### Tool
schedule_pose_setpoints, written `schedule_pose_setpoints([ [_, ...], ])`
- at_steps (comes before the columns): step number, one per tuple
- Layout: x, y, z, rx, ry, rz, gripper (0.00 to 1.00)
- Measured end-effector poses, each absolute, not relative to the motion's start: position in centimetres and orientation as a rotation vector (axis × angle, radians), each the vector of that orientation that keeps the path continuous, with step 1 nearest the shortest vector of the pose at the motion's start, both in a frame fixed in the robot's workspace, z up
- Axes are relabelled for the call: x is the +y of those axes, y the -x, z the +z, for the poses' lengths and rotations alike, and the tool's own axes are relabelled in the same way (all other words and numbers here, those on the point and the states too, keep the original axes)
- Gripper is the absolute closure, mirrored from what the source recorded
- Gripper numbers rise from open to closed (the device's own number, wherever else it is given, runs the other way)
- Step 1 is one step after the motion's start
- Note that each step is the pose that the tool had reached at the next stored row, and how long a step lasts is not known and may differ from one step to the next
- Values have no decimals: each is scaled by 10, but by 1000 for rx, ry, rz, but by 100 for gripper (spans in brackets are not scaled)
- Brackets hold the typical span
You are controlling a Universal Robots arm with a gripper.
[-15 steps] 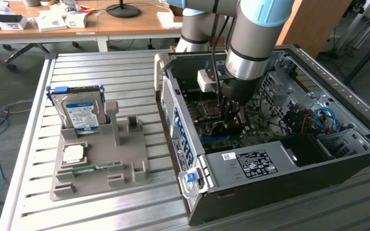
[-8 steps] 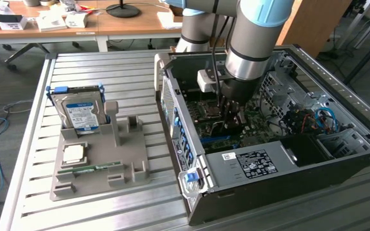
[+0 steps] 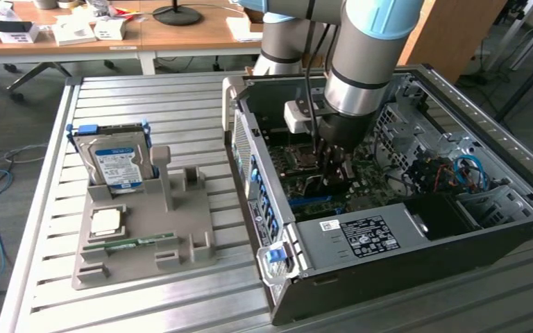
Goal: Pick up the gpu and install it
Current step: 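Insert the gpu into the slot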
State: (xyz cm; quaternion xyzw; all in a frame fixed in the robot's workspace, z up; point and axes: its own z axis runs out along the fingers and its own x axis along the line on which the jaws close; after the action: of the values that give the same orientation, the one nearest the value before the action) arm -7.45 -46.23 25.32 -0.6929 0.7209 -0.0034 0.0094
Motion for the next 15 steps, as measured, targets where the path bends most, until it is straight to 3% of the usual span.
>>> schedule_pose_setpoints([
  [15, -461, 75, 253, 2252, 2164, -11, 74],
])
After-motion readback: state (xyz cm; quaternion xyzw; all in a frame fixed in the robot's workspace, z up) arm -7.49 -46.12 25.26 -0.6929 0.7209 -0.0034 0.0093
